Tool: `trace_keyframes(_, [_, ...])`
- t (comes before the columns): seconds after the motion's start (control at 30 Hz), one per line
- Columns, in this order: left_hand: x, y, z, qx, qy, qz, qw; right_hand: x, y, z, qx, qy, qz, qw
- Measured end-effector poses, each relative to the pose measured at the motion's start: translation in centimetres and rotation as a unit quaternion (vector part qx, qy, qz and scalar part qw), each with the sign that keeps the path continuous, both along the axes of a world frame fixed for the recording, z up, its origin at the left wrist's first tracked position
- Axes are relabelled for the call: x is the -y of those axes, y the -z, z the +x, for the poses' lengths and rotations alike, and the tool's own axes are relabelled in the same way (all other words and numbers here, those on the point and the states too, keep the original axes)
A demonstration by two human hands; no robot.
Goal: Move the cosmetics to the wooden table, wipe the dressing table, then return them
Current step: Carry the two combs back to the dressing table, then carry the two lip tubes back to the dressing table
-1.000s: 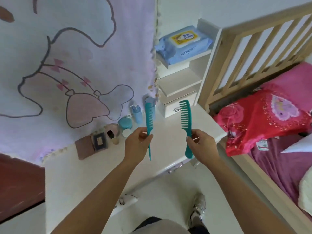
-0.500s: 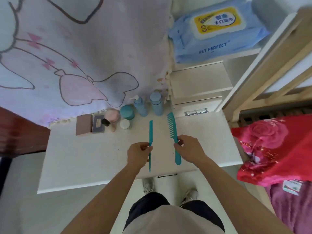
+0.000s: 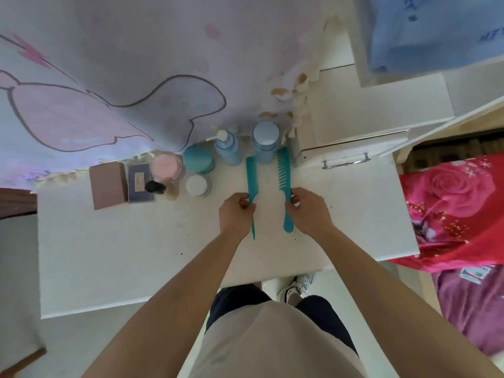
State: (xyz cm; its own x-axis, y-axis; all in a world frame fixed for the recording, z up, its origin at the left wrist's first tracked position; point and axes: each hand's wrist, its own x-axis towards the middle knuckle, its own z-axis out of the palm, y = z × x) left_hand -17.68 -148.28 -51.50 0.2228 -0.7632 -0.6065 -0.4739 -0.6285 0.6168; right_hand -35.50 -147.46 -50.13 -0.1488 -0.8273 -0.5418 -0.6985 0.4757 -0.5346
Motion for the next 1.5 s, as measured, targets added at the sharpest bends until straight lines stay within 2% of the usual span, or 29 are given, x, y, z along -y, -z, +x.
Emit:
trace_keyframes(0.2, [2.2,0.4,1.1,0.000,0.035,0.014,0.999,1.7,1.0,1.6,0.053,0.102,0.037,0.993])
trace_keyframes(0.3, [2.9,-0.3,1.6,0.013,0.050,-0.001,0.999,2.2,0.3,1.9,0.030,0.107,0.035,0.993])
trace_keyframes(0.43, [2.6,-2.8,2.5,0.058,0.055,-0.078,0.994,3.0,-2.1,2.3,-0.022,0.069,-0.002,0.997])
trace_keyframes(0.57, [1.6,-6.9,3.6,0.082,-0.003,-0.181,0.980,3.6,-6.0,2.7,0.008,0.025,-0.079,0.997])
trace_keyframes(0.7, [0.5,-13.0,4.4,0.089,-0.082,-0.271,0.955,4.7,-11.8,3.4,0.053,-0.025,-0.185,0.981])
trace_keyframes(0.83, [-3.4,-19.8,6.2,0.163,-0.157,-0.386,0.894,5.0,-17.2,5.4,0.141,-0.091,-0.272,0.947])
trace_keyframes(1.0, [-13.3,-27.2,10.6,0.254,-0.260,-0.474,0.802,2.3,-22.7,11.4,0.231,-0.203,-0.337,0.890])
trace_keyframes(1.27, [-30.9,-36.9,18.8,0.445,-0.296,-0.473,0.701,-9.8,-30.6,25.2,0.344,-0.340,-0.405,0.776])
trace_keyframes(1.5, [-50.9,-38.8,28.8,0.591,-0.315,-0.412,0.618,-24.0,-35.4,42.4,0.408,-0.432,-0.419,0.687])
